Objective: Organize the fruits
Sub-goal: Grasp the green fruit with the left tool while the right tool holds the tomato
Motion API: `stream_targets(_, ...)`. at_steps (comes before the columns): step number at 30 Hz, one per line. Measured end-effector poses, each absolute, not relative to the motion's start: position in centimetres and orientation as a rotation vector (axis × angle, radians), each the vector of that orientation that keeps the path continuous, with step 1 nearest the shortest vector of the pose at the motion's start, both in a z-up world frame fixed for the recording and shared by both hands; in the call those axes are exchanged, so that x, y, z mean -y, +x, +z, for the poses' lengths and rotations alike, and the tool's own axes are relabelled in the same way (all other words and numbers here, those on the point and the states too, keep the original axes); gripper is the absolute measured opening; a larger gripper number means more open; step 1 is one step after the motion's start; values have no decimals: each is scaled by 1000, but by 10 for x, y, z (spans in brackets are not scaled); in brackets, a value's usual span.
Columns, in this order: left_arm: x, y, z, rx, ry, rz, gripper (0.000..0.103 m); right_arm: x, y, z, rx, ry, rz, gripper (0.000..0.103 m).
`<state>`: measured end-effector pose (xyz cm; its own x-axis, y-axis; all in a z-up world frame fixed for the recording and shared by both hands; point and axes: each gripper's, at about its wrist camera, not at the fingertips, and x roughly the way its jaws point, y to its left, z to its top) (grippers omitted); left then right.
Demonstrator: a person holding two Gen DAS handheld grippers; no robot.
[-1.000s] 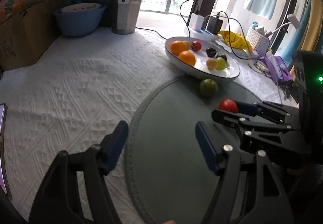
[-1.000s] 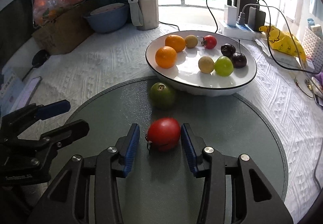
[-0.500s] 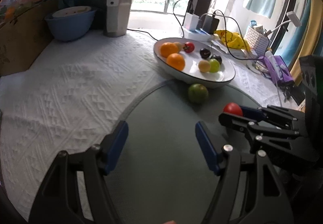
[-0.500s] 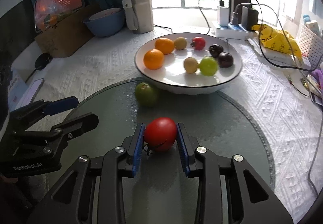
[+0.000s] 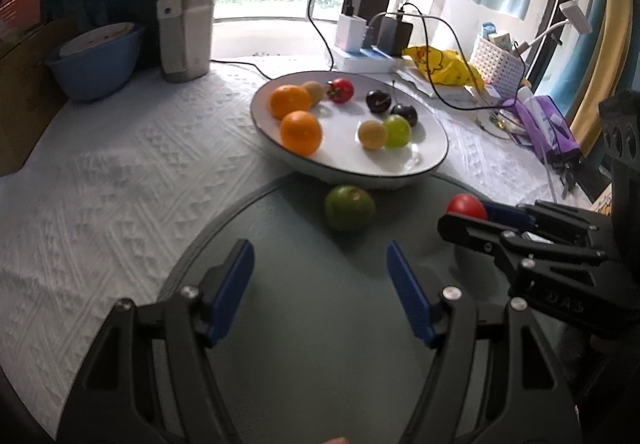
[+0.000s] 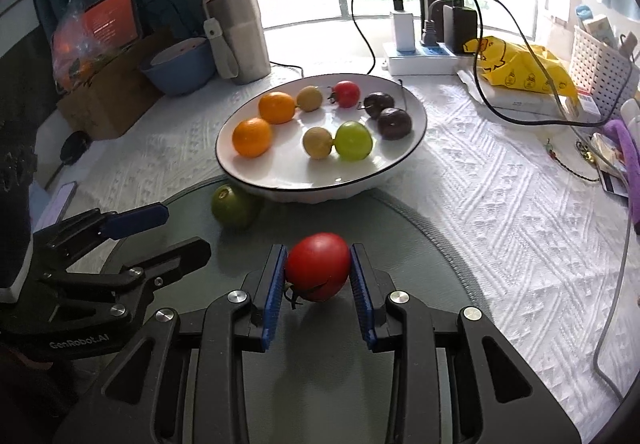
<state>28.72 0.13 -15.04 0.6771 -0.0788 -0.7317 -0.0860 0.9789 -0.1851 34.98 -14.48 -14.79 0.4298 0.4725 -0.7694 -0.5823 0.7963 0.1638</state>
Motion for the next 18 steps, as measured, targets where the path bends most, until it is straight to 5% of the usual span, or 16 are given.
stream_targets(18, 7, 321, -157, -885, -180, 5, 70, 150, 371, -151, -937, -117, 687, 34)
